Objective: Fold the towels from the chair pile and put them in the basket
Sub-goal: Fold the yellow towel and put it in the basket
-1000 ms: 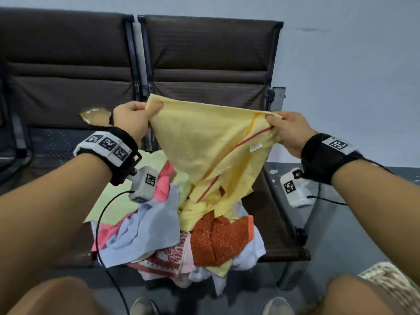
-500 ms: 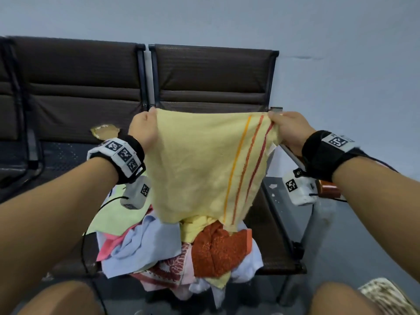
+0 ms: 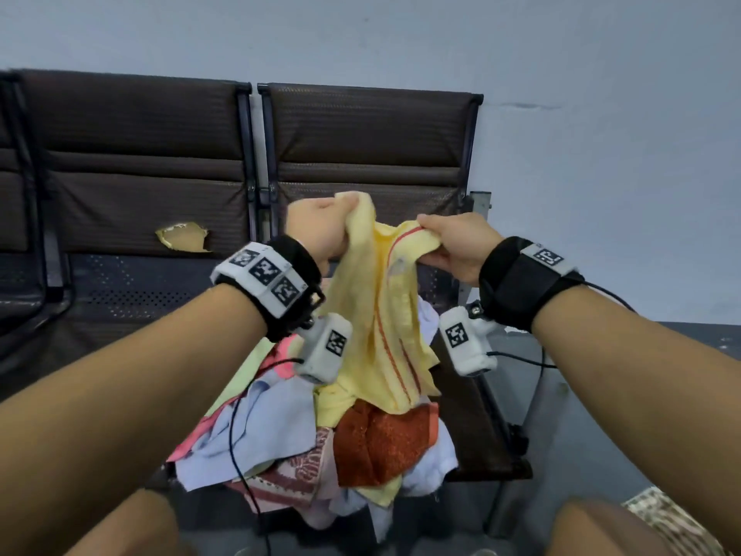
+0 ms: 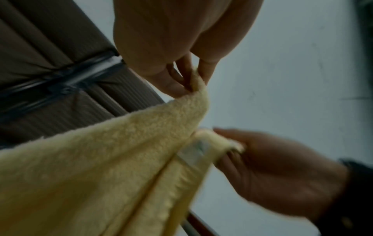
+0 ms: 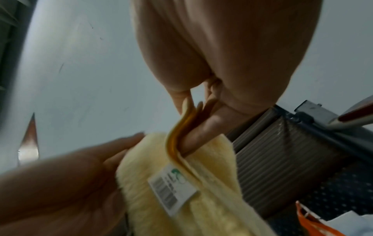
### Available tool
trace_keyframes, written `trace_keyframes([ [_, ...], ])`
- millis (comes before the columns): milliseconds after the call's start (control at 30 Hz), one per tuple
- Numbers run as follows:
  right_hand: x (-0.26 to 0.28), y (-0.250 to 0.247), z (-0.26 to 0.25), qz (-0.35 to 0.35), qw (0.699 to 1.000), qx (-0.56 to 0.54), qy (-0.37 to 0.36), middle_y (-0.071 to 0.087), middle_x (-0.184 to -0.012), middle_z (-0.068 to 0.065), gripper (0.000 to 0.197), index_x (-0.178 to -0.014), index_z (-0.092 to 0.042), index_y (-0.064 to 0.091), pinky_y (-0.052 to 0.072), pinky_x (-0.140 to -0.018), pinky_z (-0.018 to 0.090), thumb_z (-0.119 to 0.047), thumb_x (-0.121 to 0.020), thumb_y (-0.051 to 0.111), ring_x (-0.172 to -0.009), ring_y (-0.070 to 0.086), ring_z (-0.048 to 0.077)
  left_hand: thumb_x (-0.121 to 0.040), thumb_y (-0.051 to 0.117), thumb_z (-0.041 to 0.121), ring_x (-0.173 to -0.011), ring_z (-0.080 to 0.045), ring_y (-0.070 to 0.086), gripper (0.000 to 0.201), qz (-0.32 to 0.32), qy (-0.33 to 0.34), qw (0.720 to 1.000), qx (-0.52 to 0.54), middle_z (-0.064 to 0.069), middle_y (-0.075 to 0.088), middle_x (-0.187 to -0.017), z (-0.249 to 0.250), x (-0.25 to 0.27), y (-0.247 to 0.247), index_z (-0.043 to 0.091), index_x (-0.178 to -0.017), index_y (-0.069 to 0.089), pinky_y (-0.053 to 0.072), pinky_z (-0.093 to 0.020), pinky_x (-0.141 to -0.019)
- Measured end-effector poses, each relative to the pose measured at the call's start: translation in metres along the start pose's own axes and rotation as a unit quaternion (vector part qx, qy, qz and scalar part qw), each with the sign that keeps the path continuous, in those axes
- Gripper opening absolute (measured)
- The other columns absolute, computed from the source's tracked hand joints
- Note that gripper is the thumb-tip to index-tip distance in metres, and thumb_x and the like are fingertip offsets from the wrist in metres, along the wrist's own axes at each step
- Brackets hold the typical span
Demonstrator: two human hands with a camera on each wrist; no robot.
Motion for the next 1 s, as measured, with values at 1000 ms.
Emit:
trace_keyframes([
  [1000,-0.034,-0.037,-0.019,0.065,0.915,0.363,-0.164,0.069,-0.083,0.012,0.023,-0.078,-0.005,0.068,0.052,-0.075,0.045,-0.024,-0.089,0.062,-0.081,0.062,0.03,-0.084,0.069,0.035,-0.076,-0.011,0.068,0.014,-0.042,0.104,0.958,-0.262,0.009,0.074,-0.078,-0.007,-0.054,0.021,0.024,-0.085,0.078,0.053,-0.026,-0.065],
])
Point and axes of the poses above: each hand's wrist, its own x-axis away from the middle knuckle, its own y-axis out of the palm, z = x × y, the point moved 7 cm from there along -x, towards the middle knuckle
